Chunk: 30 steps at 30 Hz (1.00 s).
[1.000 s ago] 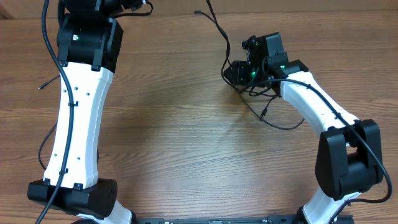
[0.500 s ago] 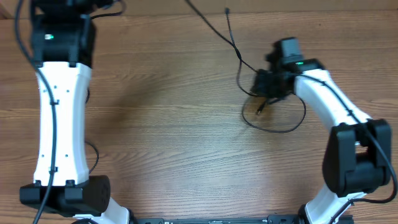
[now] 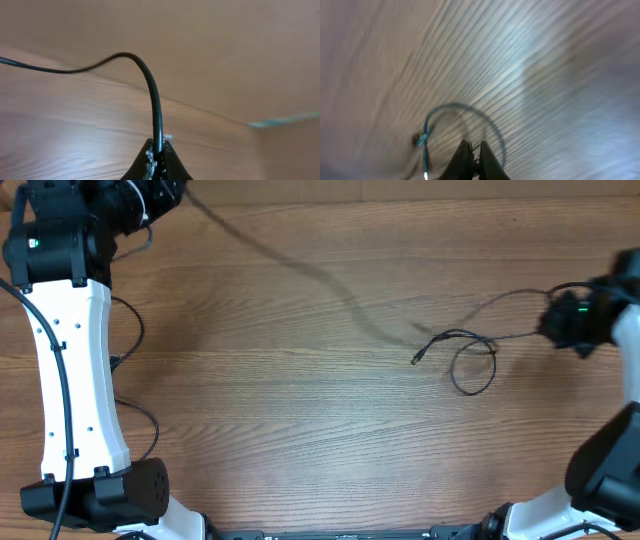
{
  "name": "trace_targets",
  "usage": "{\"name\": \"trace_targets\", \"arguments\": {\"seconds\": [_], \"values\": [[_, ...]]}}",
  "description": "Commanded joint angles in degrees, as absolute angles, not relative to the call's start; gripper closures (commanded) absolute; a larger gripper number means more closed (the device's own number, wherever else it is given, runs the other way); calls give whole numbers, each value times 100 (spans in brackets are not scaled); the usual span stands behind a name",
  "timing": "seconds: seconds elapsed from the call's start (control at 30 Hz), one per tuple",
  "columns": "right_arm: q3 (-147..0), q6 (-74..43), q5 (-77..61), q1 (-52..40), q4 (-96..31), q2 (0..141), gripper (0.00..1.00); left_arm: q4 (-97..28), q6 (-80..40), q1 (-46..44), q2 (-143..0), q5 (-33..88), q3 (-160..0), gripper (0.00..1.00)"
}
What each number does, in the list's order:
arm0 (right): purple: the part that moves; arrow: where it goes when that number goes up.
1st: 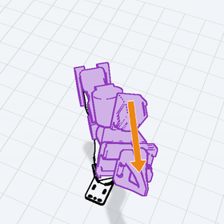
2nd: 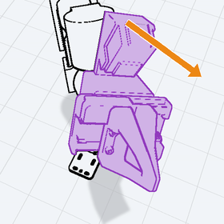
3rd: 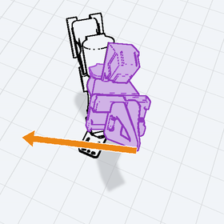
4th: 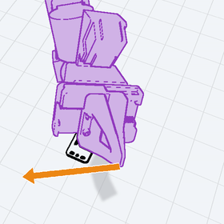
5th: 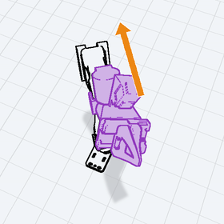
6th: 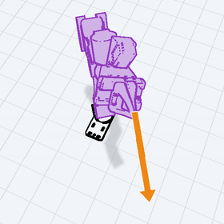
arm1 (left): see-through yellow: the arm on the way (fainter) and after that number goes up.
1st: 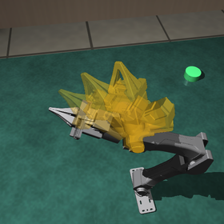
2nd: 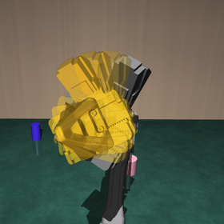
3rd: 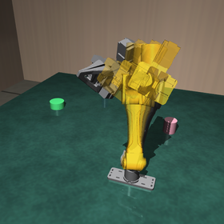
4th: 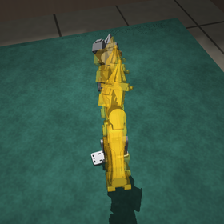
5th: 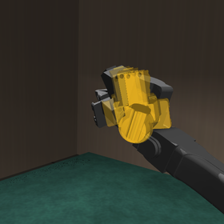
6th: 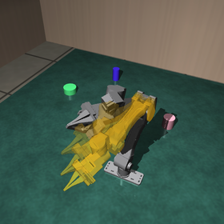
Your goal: Untangle cables
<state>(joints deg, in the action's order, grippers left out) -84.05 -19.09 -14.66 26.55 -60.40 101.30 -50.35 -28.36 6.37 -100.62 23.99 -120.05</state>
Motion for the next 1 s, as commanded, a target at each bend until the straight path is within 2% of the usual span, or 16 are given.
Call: {"name": "trace_targets", "arguments": {"seconds": [0.0,0.2,0.37,0.53,0.8,0.97], "values": [[-8923,-2078,-1557,3284,-6187,9977,96,-5334,-2073,646,-9961,528,-12092,96],[-9157,-2126,-1955,3835,-6278,9977,96,-5680,-1592,635,-9961,-178,-12092,96],[-9157,-2436,-1313,3833,-6447,9977,96,-5669,-1372,620,-9911,-329,-12095,96],[-9150,-2792,-703,3833,-6549,9998,96,-5365,-1374,718,-9461,-941,-12095,96],[-9144,-2834,-648,3833,-6615,10208,96,-4768,-1367,1092,-8646,-2383,-12095,96],[-9109,-2781,-871,3826,-6632,10304,96,-4792,-1022,1500,-8484,-2279,-12095,96]]}}
